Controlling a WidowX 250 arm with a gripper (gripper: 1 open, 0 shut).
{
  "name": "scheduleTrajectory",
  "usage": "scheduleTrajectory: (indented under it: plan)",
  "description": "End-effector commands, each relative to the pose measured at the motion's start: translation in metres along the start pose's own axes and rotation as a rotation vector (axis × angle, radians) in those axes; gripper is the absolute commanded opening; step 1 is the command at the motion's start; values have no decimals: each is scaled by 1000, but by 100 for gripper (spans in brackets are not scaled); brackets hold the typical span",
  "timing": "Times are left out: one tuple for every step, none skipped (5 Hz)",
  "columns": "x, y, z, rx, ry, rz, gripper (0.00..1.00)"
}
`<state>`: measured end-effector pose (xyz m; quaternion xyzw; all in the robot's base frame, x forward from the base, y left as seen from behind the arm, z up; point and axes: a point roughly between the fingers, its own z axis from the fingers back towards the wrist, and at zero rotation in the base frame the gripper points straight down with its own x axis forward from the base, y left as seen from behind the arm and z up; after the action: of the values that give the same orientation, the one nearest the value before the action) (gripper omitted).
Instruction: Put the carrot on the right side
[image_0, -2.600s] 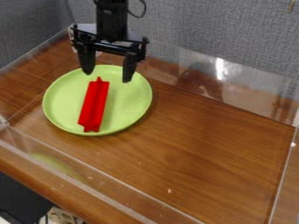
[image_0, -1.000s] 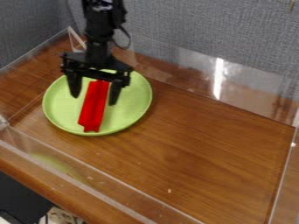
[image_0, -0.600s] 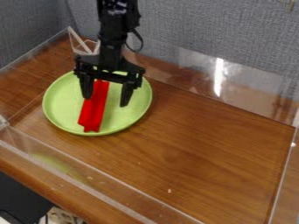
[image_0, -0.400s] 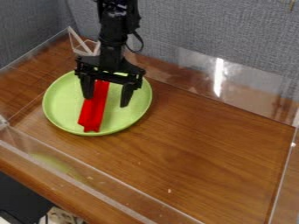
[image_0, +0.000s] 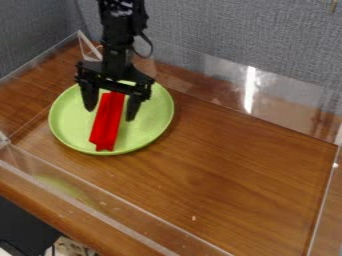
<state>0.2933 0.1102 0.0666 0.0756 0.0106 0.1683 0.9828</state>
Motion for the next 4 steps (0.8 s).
scheduleTrajectory:
  plan:
    - [5, 15, 15, -3, -50, 60, 100]
    - [2, 16, 10, -5, -42, 91, 100]
    - [-2, 11, 10, -11, -36, 92, 100]
    - [-6, 7, 5, -12, -42, 93, 100]
